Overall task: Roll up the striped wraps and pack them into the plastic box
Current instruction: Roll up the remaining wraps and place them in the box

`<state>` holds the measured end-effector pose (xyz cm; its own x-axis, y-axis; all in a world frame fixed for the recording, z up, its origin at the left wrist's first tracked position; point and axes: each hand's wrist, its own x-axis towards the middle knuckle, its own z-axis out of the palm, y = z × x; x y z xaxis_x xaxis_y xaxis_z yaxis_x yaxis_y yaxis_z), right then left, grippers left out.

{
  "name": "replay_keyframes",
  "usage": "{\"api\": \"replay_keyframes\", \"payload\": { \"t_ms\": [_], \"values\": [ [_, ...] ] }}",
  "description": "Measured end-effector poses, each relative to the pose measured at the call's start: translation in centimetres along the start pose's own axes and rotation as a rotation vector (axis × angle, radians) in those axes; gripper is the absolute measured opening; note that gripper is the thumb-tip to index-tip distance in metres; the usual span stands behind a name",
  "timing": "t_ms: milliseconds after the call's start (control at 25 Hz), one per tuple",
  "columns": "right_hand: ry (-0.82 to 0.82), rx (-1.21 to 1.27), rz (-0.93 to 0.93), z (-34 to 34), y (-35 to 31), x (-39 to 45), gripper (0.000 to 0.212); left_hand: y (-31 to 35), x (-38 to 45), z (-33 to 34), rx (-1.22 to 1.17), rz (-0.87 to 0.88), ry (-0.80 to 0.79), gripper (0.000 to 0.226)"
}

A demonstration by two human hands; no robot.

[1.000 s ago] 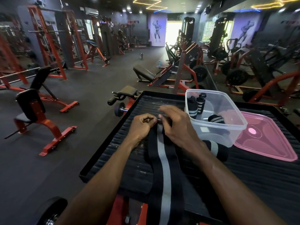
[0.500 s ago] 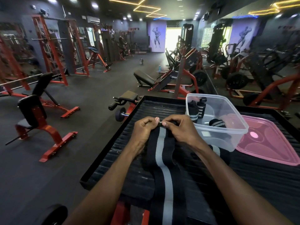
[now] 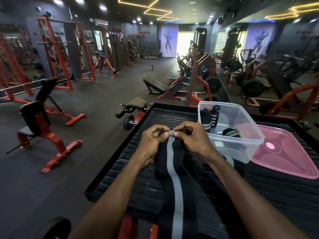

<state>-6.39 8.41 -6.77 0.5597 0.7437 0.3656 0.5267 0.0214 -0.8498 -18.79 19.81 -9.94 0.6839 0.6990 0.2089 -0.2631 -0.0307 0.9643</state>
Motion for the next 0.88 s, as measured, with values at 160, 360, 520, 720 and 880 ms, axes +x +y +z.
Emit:
{"api": "replay_keyframes", "payload": {
  "t_ms": [160, 360, 520, 720, 880],
  "values": [
    [-0.003, 0.02, -0.018, -0.45, 0.0, 0.04, 0.009, -0.26, 0.15, 0.22, 0.016, 0.001, 0.01, 0.016],
    [-0.087, 0.003, 0.0, -0.78, 0.2, -0.05, 0.006, -0.46, 0.43, 0.25, 0.107, 0.032, 0.041, 0.019],
    [-0.042, -0.048, -0.041, -0.88, 0.01, -0.38, 0.008, -0.36, 0.13, 0.46, -0.018, -0.034, 0.011, 0.017],
    [-0.046, -0.088, -0.032, -0.68, -0.32, -0.75, 0.011, -0.62, 0.1, 0.24, 0.04, -0.008, 0.02, 0.011],
    [-0.097, -0.065, 0.089, -0.84, -0.33, -0.71, 0.007, -0.46, 0.02, 0.11, 0.105, 0.027, 0.013, 0.012]
  ]
}}
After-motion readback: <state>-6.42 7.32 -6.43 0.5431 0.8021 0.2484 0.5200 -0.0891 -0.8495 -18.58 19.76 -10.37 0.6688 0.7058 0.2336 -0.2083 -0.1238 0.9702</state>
